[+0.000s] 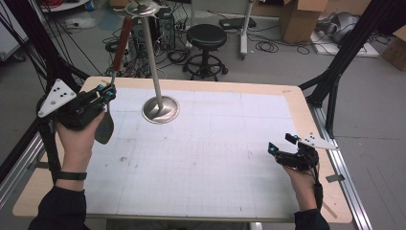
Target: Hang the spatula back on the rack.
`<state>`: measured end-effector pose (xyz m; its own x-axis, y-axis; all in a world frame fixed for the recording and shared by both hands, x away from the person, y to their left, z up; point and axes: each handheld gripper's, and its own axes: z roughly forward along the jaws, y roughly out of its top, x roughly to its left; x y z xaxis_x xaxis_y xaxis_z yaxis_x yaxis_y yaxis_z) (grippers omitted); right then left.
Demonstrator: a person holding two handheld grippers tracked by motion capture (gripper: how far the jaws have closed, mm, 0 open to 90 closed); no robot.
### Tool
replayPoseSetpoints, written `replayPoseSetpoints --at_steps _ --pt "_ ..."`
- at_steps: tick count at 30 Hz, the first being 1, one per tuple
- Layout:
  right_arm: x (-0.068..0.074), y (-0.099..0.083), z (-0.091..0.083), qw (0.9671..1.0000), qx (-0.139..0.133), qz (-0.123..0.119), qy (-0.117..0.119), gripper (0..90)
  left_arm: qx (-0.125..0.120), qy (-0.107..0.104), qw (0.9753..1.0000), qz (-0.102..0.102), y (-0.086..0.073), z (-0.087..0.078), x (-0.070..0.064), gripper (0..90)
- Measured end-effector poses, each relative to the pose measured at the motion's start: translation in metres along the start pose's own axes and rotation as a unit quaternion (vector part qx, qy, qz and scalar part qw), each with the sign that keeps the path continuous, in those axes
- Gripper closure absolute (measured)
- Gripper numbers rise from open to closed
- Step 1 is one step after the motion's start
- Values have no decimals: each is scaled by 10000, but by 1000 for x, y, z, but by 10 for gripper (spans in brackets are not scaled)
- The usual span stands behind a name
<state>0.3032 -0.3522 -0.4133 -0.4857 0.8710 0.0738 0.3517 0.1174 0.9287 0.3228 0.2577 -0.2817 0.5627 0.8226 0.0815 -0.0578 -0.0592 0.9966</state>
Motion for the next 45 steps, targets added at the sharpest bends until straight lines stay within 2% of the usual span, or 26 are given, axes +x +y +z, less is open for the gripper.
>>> replayPoseSetpoints --at_steps 9,17,24,45 --pt "0 0 -1 10000 -2 17 8 165 -72 129 9999 -78 -3 5 7 845" --pt "-1 0 0 10000 8 31 19 165 -89 204 9997 -38 -5 10 11 845" --pt "-1 0 0 10000 17 31 15 165 -42 179 9998 -12 -4 16 14 844" --pt "0 0 1 10000 30 38 26 165 161 402 9990 98 -7 32 17 844"
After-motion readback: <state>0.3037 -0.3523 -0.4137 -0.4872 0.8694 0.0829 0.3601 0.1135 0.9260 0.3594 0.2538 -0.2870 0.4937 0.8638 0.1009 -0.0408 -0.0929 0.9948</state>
